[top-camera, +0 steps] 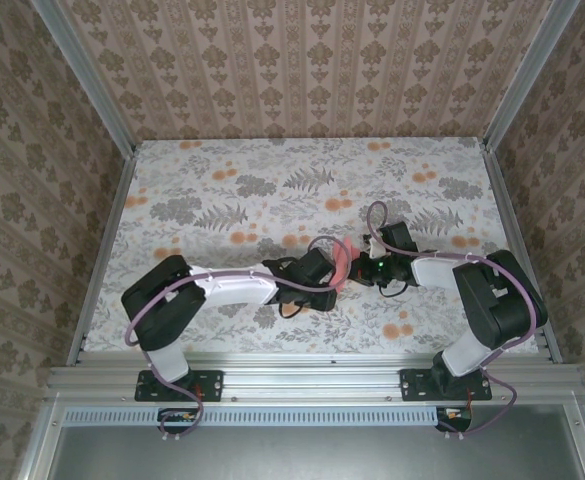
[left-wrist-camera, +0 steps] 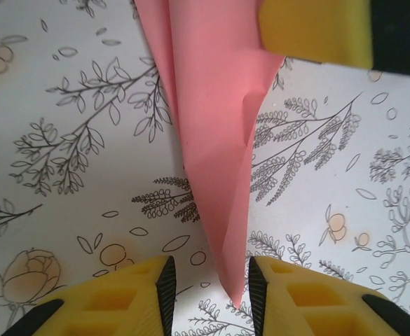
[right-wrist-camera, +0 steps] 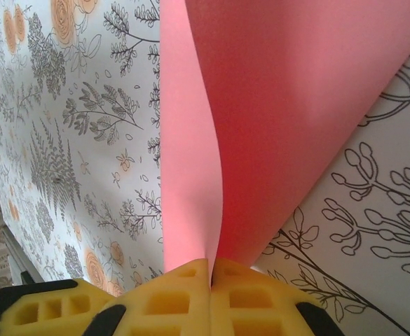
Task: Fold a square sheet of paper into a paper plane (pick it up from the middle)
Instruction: Fold the wing for the fifth time at the center of the table.
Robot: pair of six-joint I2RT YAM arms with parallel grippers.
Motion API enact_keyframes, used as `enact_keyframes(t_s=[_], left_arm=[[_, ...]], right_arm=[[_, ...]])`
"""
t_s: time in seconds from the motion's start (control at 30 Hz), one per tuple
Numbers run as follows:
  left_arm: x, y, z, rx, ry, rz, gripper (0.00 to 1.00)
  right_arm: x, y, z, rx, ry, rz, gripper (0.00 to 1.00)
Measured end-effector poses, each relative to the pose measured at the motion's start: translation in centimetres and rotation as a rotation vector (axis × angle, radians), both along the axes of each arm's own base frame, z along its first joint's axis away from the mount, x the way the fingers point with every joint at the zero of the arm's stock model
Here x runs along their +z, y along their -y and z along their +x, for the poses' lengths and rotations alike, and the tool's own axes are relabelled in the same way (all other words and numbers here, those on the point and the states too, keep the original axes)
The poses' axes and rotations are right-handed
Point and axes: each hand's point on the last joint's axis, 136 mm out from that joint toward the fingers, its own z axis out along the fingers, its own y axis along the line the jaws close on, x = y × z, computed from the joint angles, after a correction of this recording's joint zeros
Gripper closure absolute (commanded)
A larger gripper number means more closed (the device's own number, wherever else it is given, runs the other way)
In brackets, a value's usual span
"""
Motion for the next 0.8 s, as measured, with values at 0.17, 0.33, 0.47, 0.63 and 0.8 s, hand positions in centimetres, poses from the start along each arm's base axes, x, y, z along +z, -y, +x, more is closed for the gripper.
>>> enact_keyframes(t_s=[0.17,0.33,0.47,0.63,0.8], left_arm=[[-0.9,0.0,0.0,0.001,-0.003,0.024,0.71],[-1.0,0.1,0.2,0.000,0.004,0.044,0.74],[-1.1,0.0,0.2,-0.012,0.017,0.079,0.76],[-1.2,-0.1,0.3,-0.040,0.049,0.139,0.78],[-1.4,-0.2,0.3,-0.085,0.103,0.225,0.80]], right_arm=[[0.0,0.0,-0.1,0.003,-0.002,-0.003,1.00],[0.0,0.0,0.0,0.009,0.004,-0.005,1.00],[0.0,0.0,-0.1,0.010,0.002,-0.007,1.00],[-0.1,0.1,-0.2,0.010,-0.006,-0.012,1.00],[0.2,0.1,0.0,0.021,-0.004,-0.019,1.00]])
